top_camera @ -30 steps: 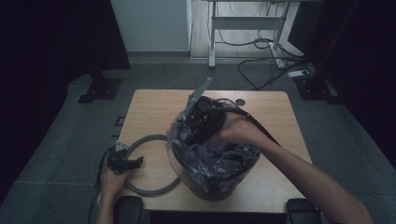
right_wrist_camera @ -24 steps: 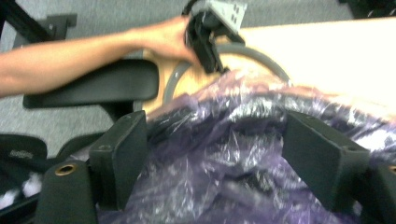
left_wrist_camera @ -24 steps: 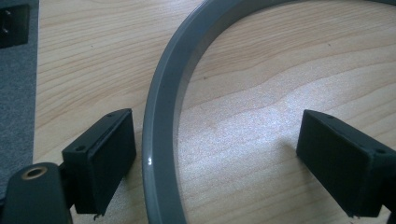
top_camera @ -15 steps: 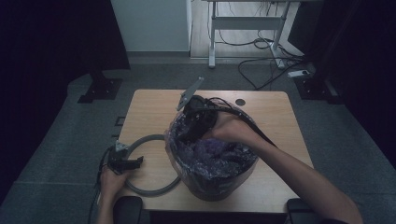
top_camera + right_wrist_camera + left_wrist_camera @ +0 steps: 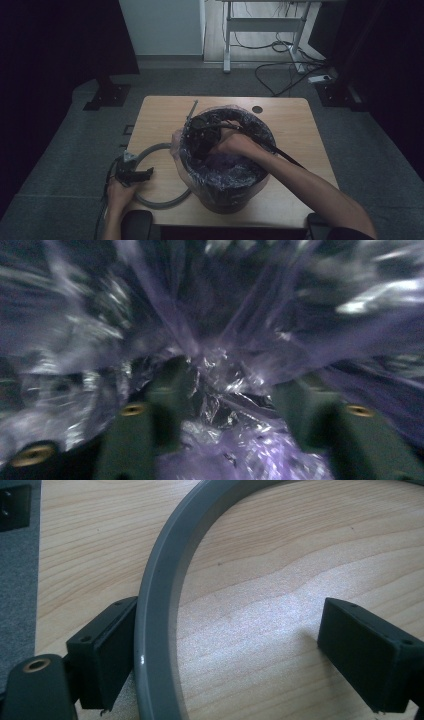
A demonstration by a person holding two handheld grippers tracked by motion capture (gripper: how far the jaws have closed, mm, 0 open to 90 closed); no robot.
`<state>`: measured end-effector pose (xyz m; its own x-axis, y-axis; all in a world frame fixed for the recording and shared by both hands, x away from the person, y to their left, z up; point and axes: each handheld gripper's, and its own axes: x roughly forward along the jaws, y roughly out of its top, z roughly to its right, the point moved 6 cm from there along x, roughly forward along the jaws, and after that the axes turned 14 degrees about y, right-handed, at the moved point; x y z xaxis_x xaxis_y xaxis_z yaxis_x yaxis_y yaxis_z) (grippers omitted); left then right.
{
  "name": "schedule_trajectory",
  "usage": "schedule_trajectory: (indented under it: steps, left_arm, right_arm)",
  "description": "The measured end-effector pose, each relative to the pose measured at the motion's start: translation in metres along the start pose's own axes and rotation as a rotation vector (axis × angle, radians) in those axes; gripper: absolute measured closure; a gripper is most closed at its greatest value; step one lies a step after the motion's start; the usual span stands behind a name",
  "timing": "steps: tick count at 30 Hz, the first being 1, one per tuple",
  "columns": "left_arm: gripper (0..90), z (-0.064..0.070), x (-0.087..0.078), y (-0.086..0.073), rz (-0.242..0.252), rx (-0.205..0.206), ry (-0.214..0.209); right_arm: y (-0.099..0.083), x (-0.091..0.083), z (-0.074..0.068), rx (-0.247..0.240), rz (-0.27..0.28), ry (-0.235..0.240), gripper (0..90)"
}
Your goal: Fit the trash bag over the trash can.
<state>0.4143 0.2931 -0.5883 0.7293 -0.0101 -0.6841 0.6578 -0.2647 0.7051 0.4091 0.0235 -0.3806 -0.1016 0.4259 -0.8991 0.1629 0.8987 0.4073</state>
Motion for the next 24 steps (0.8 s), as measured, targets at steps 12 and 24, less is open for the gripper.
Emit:
schedule_trajectory:
  steps: [12, 24]
  left_arm:
    - [11.7, 0.000, 0.000, 0.000, 0.001, -0.002, 0.000]
    - [11.7, 0.000, 0.000, 0.000, 0.001, -0.002, 0.000]
  right_arm:
    - [-0.036, -0.118, 0.012, 0.104, 0.217, -0.212, 34.1]
    - [-0.110, -0.090, 0.073, 0.338, 0.074, -0.278, 38.6]
